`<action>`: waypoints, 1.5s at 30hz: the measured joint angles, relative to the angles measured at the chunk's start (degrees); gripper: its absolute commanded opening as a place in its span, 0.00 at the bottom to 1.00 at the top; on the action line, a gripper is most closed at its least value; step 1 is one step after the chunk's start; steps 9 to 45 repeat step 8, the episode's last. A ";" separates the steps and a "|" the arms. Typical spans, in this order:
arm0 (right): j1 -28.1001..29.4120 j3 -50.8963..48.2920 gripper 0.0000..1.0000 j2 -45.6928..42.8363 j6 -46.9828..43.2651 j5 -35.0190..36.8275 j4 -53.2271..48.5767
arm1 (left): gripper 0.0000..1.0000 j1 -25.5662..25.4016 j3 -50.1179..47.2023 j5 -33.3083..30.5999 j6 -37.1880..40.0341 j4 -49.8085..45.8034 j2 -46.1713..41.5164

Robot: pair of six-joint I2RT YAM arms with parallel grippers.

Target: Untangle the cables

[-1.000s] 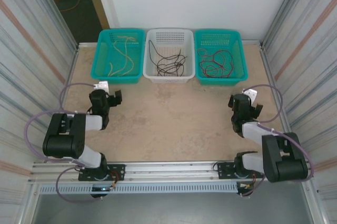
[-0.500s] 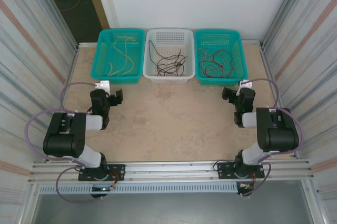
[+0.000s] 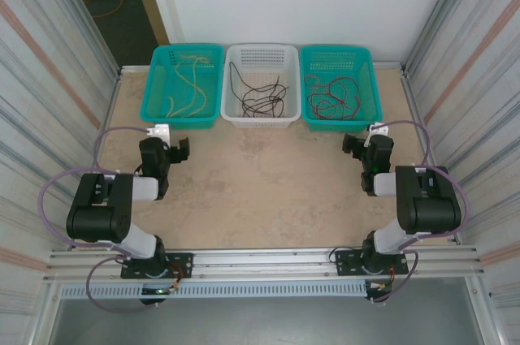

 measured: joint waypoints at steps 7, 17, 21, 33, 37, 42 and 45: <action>-0.94 1.22 0.99 0.02 -0.02 -3.69 -1.42 | 0.99 -0.39 0.00 -0.07 0.31 -0.02 0.00; -0.94 1.22 0.99 0.00 -0.02 -4.11 -1.44 | 0.99 -0.37 0.00 -0.07 0.31 -0.02 0.00; -0.94 1.22 0.99 0.00 -0.02 -4.11 -1.44 | 0.99 -0.37 0.00 -0.07 0.31 -0.02 0.00; -0.94 1.22 0.99 0.00 -0.02 -4.11 -1.44 | 0.99 -0.37 0.00 -0.07 0.31 -0.02 0.00; -0.94 1.22 0.99 0.00 -0.02 -4.11 -1.44 | 0.99 -0.37 0.00 -0.07 0.31 -0.02 0.00; -0.94 1.22 0.99 0.00 -0.02 -4.11 -1.44 | 0.99 -0.37 0.00 -0.07 0.31 -0.02 0.00; -0.94 1.22 0.99 0.00 -0.02 -4.11 -1.44 | 0.99 -0.37 0.00 -0.07 0.31 -0.02 0.00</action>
